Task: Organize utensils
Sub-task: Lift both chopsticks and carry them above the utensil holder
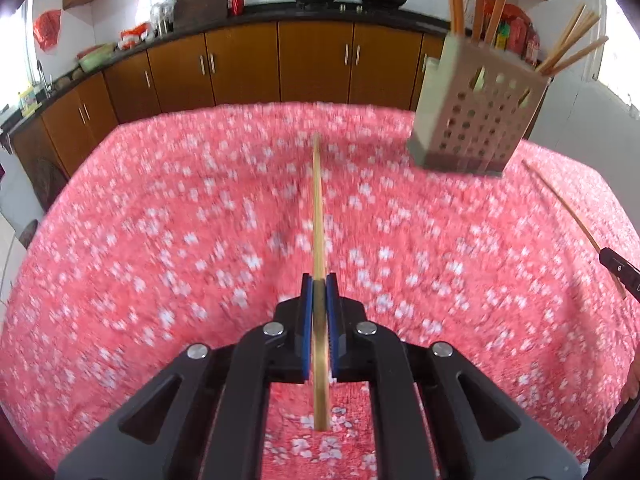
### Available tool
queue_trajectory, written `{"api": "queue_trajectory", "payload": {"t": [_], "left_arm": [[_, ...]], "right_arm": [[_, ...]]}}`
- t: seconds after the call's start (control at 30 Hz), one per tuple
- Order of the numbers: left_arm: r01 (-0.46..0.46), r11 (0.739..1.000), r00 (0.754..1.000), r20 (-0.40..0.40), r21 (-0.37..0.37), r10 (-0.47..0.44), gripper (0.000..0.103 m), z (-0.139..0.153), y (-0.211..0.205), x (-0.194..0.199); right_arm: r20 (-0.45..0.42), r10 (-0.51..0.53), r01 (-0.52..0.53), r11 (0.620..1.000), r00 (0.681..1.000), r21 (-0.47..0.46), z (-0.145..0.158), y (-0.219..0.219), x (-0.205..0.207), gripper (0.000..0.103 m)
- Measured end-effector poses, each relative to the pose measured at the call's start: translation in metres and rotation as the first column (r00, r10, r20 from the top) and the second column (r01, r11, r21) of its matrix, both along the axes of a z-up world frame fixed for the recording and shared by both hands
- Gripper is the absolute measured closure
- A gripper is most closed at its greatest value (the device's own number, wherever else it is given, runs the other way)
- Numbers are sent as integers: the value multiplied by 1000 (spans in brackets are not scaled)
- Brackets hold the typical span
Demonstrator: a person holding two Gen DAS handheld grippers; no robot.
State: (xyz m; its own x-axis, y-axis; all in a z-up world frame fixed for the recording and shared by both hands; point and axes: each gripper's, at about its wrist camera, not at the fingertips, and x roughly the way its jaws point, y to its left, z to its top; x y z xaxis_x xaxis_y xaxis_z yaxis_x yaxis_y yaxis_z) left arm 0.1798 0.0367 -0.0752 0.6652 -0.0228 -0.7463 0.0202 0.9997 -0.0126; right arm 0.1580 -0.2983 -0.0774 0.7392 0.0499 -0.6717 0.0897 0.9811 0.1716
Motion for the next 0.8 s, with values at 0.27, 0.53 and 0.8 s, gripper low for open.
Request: {"api": "queue_trajectory", "payload": {"t": [0.27, 0.53, 0.8], "left_arm": [[20, 999, 984, 178, -29, -14, 95, 63, 2, -14], [22, 996, 956, 294, -86, 5, 95, 107, 0, -17], [76, 991, 940, 341, -115, -32, 96, 139, -7, -19]], "right_arm": [[157, -34, 36, 999, 987, -8, 44, -9, -15, 95], [288, -38, 38, 999, 957, 3, 80, -10, -23, 95], [387, -5, -8, 1000, 922, 30, 124, -4, -23, 95]]}}
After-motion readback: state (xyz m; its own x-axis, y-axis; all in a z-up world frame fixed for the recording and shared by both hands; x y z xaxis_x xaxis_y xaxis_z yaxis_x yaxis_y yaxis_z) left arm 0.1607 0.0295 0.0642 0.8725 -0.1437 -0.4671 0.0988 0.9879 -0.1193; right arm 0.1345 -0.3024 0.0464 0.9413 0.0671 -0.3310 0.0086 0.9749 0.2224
